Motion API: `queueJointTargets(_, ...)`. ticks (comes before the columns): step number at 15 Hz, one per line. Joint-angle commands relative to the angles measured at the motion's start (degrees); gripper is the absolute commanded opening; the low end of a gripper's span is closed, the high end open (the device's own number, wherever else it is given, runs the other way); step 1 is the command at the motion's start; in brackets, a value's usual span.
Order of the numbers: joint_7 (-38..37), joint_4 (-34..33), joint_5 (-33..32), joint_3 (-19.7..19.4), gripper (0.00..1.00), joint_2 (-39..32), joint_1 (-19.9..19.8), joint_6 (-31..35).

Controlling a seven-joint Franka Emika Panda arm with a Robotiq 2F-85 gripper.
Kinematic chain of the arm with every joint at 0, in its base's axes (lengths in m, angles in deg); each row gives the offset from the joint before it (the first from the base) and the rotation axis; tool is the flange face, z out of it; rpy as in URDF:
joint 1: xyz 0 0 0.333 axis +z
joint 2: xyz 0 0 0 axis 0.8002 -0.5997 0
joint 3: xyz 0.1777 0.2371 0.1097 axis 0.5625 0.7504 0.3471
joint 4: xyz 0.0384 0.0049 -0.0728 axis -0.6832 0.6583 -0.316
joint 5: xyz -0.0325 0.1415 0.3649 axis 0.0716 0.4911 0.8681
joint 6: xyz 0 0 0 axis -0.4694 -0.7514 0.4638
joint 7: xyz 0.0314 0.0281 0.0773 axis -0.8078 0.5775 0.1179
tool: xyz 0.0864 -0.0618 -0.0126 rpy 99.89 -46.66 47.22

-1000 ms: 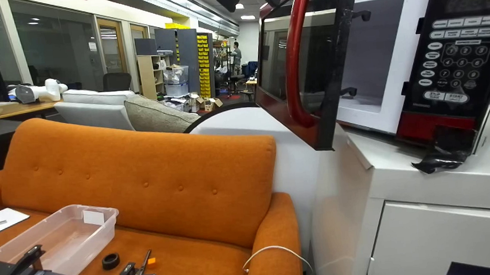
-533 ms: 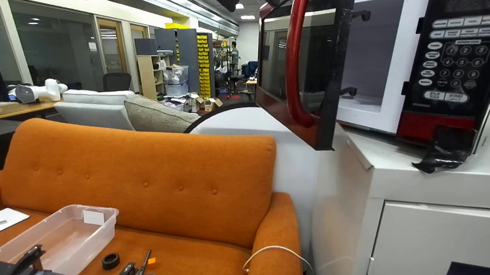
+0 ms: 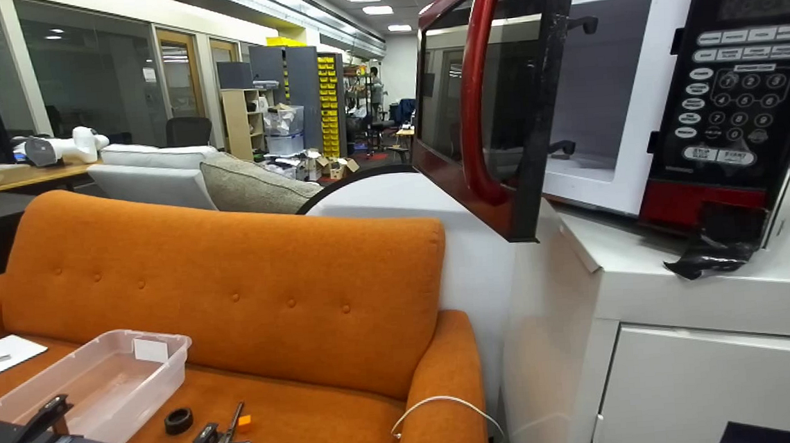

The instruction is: Open the microwave door

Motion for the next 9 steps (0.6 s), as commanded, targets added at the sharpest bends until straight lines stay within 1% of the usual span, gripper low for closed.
queueJointTargets(1,0.0,-1.0,-1.9,0.6,1.00,2.1,-1.1,-5.2)
queueJointTargets(2,-0.4,-0.9,-2.2,0.7,1.00,2.5,-1.3,-5.9)
queueJointTargets(3,-0.6,-0.5,-1.8,-0.3,1.00,2.5,0.0,-3.9)
queueJointTargets(9,-0.6,-0.4,-1.9,-0.3,1.00,3.0,0.2,-4.3)
